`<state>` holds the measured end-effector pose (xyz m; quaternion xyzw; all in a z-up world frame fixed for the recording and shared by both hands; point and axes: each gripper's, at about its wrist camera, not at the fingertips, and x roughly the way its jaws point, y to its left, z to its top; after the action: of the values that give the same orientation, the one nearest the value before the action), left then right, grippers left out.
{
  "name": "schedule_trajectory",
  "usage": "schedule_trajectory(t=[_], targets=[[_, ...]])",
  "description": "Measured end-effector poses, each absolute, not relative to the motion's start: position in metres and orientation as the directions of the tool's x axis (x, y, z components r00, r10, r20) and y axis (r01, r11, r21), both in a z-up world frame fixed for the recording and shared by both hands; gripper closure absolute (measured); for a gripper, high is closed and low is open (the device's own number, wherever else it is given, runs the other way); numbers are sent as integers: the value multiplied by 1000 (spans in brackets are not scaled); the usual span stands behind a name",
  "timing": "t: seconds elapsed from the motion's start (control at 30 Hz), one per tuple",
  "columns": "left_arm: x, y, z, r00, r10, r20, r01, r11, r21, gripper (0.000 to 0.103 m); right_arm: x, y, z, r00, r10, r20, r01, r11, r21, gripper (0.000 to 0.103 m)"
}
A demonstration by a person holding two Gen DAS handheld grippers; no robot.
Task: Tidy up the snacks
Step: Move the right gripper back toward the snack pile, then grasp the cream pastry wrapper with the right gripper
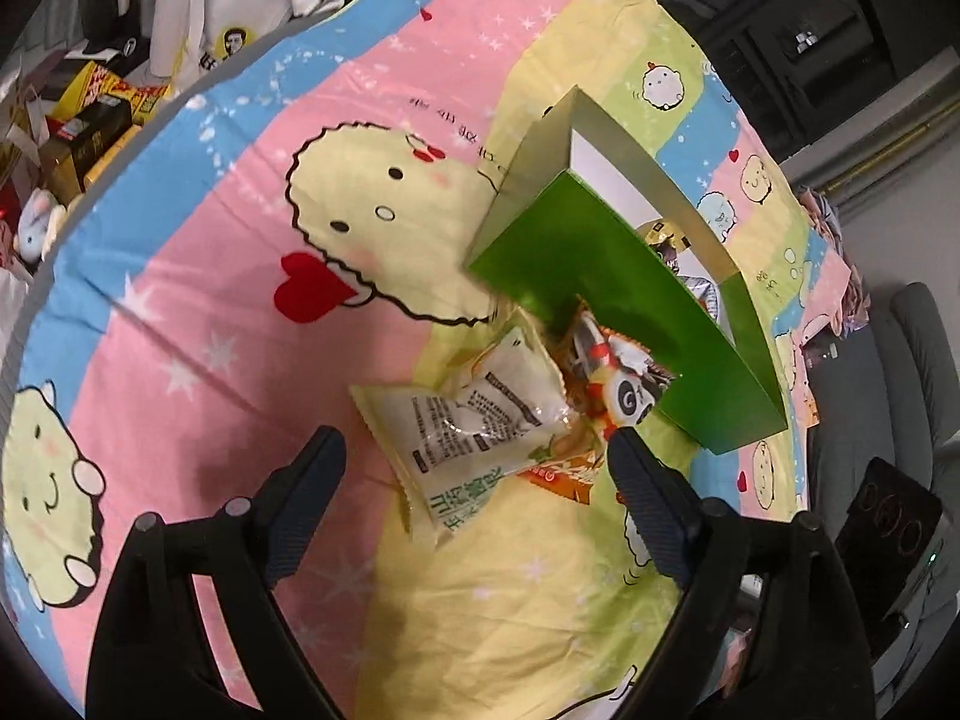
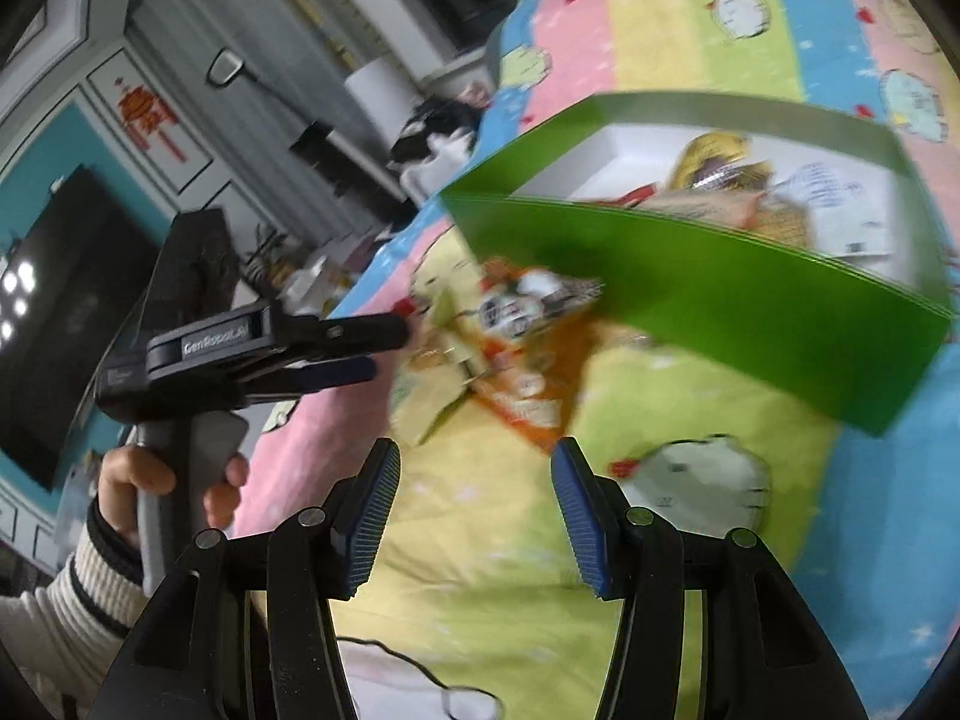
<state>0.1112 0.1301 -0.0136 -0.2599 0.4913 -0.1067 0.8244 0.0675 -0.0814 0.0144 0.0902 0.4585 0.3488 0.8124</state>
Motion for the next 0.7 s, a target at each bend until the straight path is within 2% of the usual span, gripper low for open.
schedule_trajectory(t=[0.17, 0.4, 0.5, 0.57, 0.7], targets=[[116, 129, -19, 483, -462, -744, -62, 829, -555, 14, 77, -43, -2, 268, 673, -689, -513, 705, 489, 50], [124, 126, -31, 461, -494, -738, -51, 815, -577, 16, 99, -13, -19, 259, 672, -693, -498, 708, 501, 50], [125, 128, -32, 464, -505, -728, -49, 806, -590, 20, 111, -9, -30, 253, 670, -698, -446, 721, 531, 50], [125, 128, -33, 464, -507, -727, -46, 805, -591, 28, 116, -8, -36, 250, 685, -684, -414, 714, 564, 50], [126, 131, -37, 461, -519, -720, -47, 796, -604, 36, 120, -7, -39, 281, 674, -683, -399, 729, 556, 63]])
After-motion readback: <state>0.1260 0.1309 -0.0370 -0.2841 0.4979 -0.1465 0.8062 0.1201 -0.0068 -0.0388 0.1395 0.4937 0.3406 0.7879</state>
